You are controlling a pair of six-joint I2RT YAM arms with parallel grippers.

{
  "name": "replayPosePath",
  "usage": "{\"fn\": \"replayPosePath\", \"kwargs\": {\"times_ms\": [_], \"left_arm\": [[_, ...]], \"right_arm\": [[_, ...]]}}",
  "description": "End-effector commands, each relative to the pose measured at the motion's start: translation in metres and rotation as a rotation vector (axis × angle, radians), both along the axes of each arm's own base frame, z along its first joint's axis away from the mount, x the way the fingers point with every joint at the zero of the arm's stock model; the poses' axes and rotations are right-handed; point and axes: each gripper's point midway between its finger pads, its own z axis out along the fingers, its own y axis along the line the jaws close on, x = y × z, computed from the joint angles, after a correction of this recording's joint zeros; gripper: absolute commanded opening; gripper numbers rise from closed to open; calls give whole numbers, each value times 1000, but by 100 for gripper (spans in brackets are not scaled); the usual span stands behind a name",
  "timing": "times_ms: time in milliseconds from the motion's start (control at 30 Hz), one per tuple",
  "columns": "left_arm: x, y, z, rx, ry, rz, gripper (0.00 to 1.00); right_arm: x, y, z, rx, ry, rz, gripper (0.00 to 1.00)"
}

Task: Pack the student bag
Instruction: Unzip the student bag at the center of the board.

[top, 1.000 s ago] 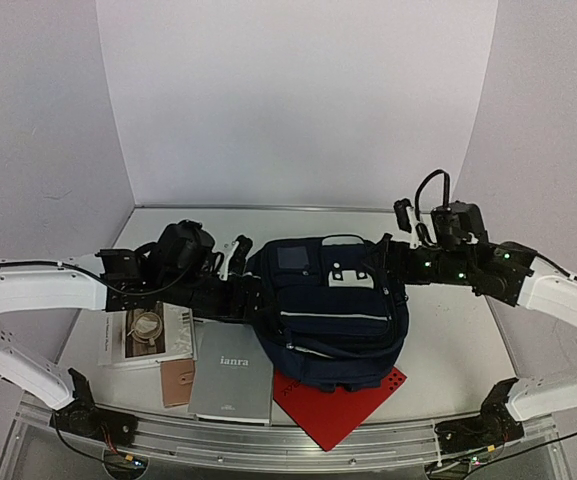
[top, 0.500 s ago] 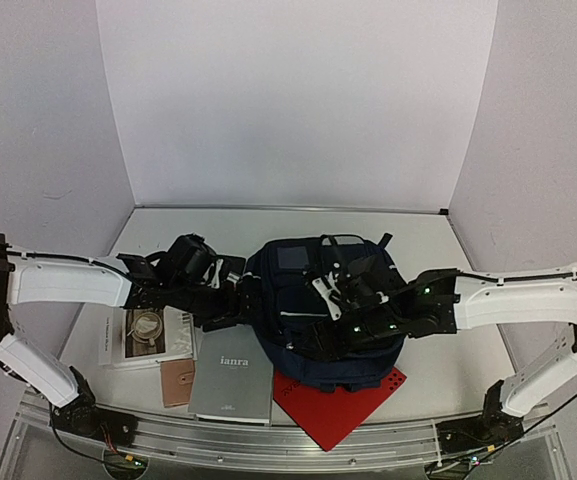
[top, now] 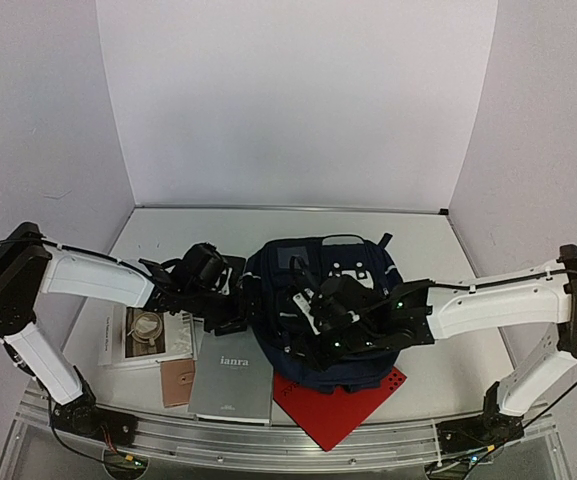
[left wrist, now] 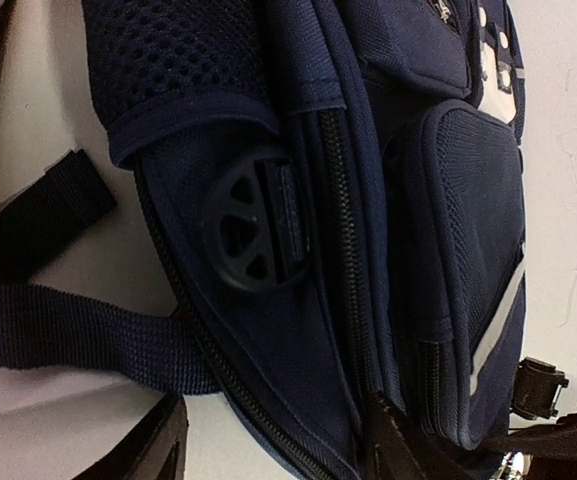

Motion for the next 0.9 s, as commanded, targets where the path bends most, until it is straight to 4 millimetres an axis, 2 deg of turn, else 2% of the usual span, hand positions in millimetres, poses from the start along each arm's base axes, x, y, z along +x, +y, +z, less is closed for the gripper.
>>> {"fn": "replayPosePath", "kwargs": {"times_ms": [0,67,133,267,367,467,533,633,700,867], "left_arm": [[18,-21,17,-89,-63,-22,49],[23,-25,17,-99,-74,-20,43],[30,-27,19,-105,-90,-7,40],[45,-21,20,-69,-119,37,39],[52,-11,29,-8,-162,65,45],[55,1,49,48,-226,72,54],[53,2,66,50,-261,49,58],[42,-9,84,31,-281,-11,61],[33,-18,83,36,-262,-53,58],[21,-27,63,81,-175,-85,43]], "right_arm": [[-7,15,11,13,-76,7,13],[-17,17,13,8,-113,1,1],[-26,15,10,-13,-152,-8,0],[-35,3,-11,-70,-192,-50,0],[-33,-1,-14,-70,-205,-94,0],[-29,-1,-7,-43,-224,-120,0],[-26,-1,-3,-30,-237,-134,0],[-23,-2,1,-19,-252,-150,0],[-21,-3,3,-13,-260,-162,0],[-19,-5,9,6,-268,-188,0]]}}
